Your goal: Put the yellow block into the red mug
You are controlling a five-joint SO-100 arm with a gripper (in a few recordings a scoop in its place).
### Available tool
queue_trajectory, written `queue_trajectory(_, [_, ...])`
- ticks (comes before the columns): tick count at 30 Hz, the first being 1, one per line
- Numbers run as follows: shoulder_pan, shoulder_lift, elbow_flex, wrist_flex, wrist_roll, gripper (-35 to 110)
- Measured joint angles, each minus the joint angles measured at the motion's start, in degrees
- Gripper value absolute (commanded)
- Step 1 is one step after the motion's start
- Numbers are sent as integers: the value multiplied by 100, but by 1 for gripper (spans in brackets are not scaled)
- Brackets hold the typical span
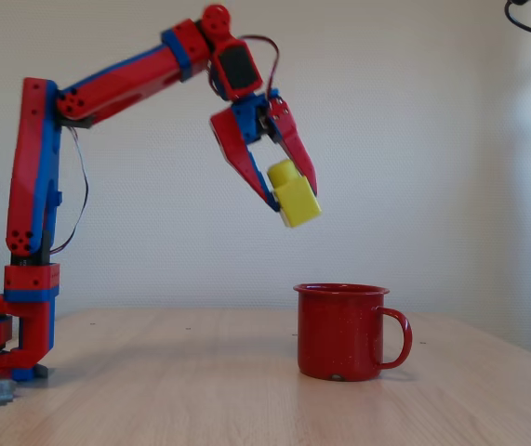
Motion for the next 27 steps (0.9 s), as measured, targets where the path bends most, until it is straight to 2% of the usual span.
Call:
queue_trajectory(16, [-229,-2865,-2364,0,378,0])
queue_trajectory(27, [-316,-3340,-2795,0,457,0])
